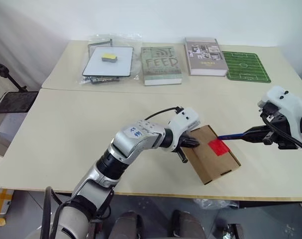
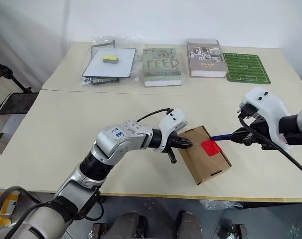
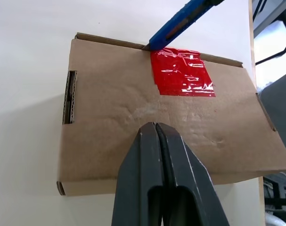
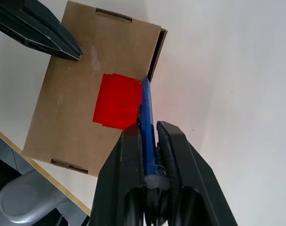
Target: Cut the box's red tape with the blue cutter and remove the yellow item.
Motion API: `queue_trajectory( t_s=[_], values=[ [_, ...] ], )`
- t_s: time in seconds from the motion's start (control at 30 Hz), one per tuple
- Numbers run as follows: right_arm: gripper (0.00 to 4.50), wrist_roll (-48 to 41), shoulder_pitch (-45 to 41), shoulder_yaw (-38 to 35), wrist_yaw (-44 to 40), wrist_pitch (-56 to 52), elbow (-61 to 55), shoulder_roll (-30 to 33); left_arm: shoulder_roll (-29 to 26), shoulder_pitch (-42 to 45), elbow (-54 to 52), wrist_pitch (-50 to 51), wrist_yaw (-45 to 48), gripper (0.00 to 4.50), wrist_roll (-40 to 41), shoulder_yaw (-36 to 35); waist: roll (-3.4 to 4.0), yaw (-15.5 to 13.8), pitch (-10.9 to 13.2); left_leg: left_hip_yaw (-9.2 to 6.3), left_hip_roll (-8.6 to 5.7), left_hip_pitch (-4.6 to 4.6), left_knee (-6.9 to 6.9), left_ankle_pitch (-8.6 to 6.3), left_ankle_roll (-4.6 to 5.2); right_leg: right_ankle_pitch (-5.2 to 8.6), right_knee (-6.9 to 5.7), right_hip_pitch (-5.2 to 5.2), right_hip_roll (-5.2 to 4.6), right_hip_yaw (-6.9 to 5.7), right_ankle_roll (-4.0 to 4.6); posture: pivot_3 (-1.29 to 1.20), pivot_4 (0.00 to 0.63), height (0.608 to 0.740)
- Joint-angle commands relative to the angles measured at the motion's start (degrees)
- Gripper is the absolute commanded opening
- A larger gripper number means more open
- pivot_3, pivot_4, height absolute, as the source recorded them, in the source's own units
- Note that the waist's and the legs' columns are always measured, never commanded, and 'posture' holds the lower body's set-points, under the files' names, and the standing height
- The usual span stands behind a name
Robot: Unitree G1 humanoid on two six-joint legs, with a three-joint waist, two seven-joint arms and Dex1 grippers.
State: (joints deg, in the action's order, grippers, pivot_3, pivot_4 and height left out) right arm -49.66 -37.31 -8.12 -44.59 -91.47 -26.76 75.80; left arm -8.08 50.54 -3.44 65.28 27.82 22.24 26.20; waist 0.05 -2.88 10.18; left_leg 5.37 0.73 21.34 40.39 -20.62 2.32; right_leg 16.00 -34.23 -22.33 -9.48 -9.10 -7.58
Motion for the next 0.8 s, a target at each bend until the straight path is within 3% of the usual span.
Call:
queue_trajectory(
  t_s=[0.03,0.3,0.6,0.8],
  values=[
    [0.16,-1.68,-1.07,1.87,0.77,-1.03,-0.02,-1.52,-0.78,0.23,5.69,0.7,-0.47,0.05,-4.67,5.52,-0.08,0.05,-0.05,0.01,0.0,-0.01,0.0,0.0,0.0,-0.02,0.01,0.01,0.0,0.01,0.01,0.0,0.15,0.74],
    [0.16,-8.05,-2.62,3.67,4.12,-1.03,2.34,2.07,-0.62,3.95,7.75,1.26,1.46,0.05,-8.96,13.03,-0.16,0.02,-0.11,-0.01,0.05,-0.13,0.0,0.0,-0.02,-0.14,0.38,0.18,-0.02,0.01,0.06,0.0,0.15,0.74],
    [0.16,-22.83,3.87,1.49,10.81,-1.03,3.11,9.9,0.93,3.37,9.52,4.52,-0.37,0.05,-10.3,11.73,-0.17,-0.33,-0.12,-0.38,0.07,-0.11,-0.01,-0.1,-0.03,-0.15,0.6,0.55,-0.08,0.02,0.06,0.0,0.15,0.74],
    [0.16,-28.32,7.14,-0.84,16.09,-1.03,3.66,10.03,1.14,3.22,10.09,4.24,-0.59,0.05,-10.51,11.22,-0.38,-0.29,-0.26,-0.5,0.08,-0.2,-0.01,-0.12,-0.02,-0.15,0.87,0.73,-0.12,-0.04,0.06,0.0,0.15,0.74]
  ],
)
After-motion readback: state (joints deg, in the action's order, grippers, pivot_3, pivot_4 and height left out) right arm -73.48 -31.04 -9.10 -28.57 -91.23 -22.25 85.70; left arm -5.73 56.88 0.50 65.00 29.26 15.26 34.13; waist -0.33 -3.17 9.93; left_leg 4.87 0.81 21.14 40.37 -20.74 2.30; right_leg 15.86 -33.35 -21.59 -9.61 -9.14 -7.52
